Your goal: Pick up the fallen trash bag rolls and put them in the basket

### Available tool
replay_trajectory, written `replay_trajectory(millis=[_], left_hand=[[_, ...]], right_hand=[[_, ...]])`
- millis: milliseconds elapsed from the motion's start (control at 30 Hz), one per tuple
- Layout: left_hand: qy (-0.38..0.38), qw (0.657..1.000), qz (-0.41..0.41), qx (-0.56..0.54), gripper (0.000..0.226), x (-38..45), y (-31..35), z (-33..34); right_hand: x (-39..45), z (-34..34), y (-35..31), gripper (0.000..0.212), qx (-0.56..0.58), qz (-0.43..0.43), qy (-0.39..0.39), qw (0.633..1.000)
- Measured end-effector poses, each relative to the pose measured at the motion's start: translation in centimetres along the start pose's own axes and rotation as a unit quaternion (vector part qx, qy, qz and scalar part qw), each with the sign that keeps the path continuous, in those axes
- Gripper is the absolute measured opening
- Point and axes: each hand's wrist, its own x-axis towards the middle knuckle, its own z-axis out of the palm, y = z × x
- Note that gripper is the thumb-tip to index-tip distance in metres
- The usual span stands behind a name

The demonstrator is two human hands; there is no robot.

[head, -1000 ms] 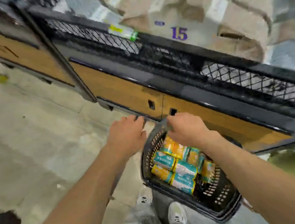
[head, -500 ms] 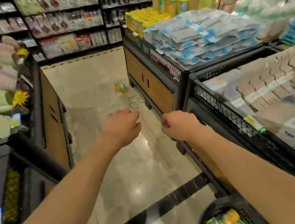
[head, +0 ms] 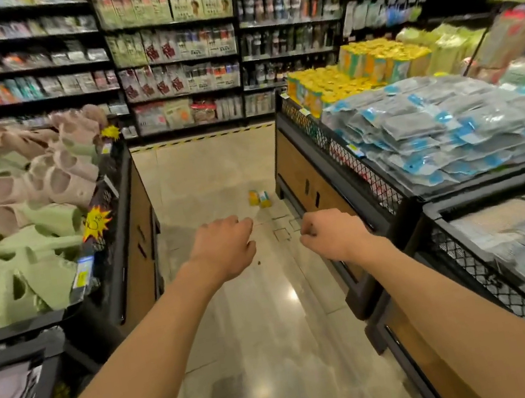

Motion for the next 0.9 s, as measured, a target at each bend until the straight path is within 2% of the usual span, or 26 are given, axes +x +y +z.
replay_trajectory(millis=[233,433,600,900], left_hand=[[0.019,1.000,-0.009,-0.013,0.035,14.8,-2.7,1.5],[0.024,0.994,-0.065,-0.088,0.030,27.4,-5.4,3.4],[0.009,0.992,-0.091,-0.085,0.030,35.8,-9.3,4.8],[0.001,0.994,-0.059,-0.095,0.031,52.6,-17.2,9.1]], right_hand=[[15.8,-0.4,3.7,0.026,-0.005,-0.014,-0.005,1.000],[29.6,-3.2,7.0,0.025,0.014,-0.022,0.004,1.000],[38.5,-4.8,9.3,0.022,0.025,-0.023,0.016,0.999],[55.6,-5.0,11.0,0.023,0.002,-0.008,0.001,1.000]])
